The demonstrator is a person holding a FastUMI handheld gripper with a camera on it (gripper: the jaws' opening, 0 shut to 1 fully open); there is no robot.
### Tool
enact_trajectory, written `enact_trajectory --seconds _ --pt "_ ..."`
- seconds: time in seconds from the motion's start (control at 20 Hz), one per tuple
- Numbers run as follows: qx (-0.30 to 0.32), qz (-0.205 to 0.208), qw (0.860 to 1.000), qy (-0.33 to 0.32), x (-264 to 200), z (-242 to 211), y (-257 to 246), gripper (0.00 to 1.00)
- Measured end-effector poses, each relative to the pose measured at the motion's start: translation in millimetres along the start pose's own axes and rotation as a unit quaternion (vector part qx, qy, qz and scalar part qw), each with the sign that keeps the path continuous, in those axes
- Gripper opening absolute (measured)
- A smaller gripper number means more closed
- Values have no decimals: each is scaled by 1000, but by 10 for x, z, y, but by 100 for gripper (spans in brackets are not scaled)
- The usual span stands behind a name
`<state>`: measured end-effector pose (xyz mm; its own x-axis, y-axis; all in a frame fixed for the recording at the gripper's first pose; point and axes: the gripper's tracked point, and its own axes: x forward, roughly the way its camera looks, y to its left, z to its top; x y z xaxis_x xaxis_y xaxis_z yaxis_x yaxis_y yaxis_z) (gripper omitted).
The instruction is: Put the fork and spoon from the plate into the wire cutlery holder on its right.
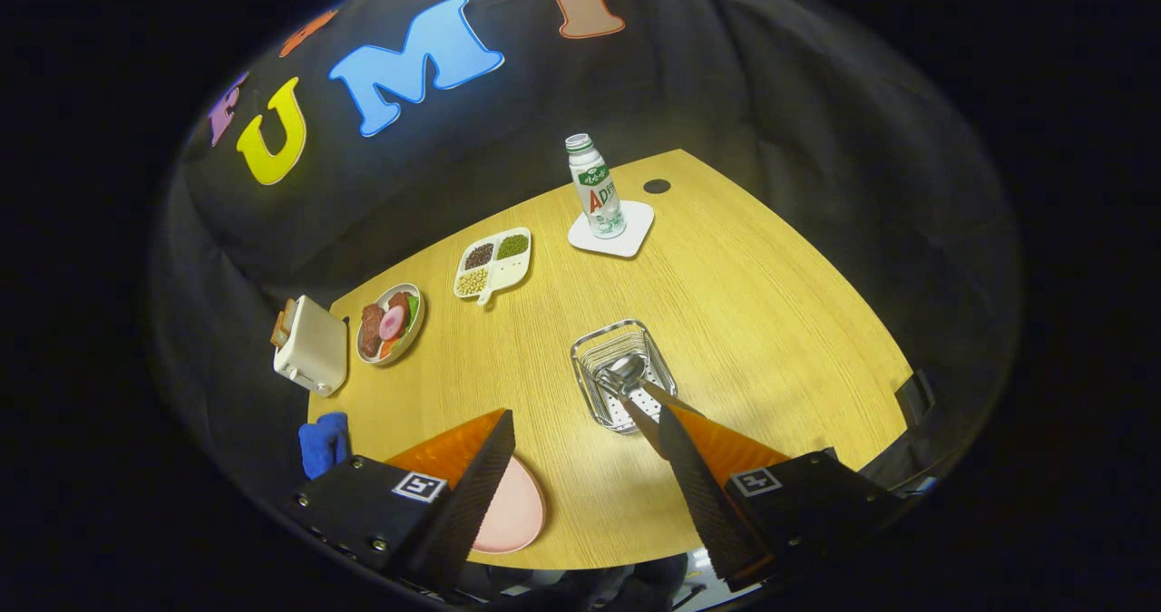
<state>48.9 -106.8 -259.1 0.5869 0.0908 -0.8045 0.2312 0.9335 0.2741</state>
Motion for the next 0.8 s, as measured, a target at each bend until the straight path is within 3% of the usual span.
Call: enact_trajectory --seconds 0.55,0.8 --pt "-61 -14 991 -121 -352 593 48 98" --pt "-123 -34 962 -243 -792 1066 173 98"
